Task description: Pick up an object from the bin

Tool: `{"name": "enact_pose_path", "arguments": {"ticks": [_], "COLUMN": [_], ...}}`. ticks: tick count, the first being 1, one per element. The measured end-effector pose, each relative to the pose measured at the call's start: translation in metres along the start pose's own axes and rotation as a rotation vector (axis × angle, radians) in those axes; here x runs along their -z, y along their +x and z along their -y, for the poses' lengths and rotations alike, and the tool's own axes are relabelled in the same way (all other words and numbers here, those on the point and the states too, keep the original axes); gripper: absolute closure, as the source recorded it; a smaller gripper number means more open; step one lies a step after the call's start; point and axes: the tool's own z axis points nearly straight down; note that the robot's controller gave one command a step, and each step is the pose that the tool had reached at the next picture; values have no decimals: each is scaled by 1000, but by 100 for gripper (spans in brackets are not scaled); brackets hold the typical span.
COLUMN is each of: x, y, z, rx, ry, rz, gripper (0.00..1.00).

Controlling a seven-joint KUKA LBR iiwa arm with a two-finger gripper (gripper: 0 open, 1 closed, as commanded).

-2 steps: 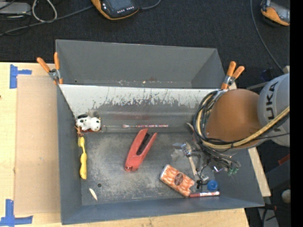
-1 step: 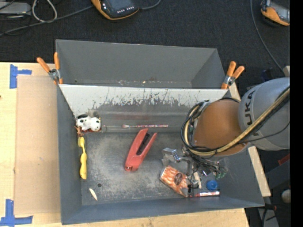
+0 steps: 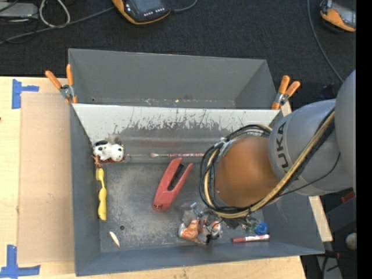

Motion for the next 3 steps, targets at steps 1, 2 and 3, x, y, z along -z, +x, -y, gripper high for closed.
{"name": "enact_pose_path", "arguments": {"ticks": [1,2,3], "x": [0,61,113], "y": [0,3,0], "z": [0,-4,0], "rx": [1,3,3], "ry": [0,-5,-1], "rz": [0,-10,-2], "gripper": [100,100,100]}}
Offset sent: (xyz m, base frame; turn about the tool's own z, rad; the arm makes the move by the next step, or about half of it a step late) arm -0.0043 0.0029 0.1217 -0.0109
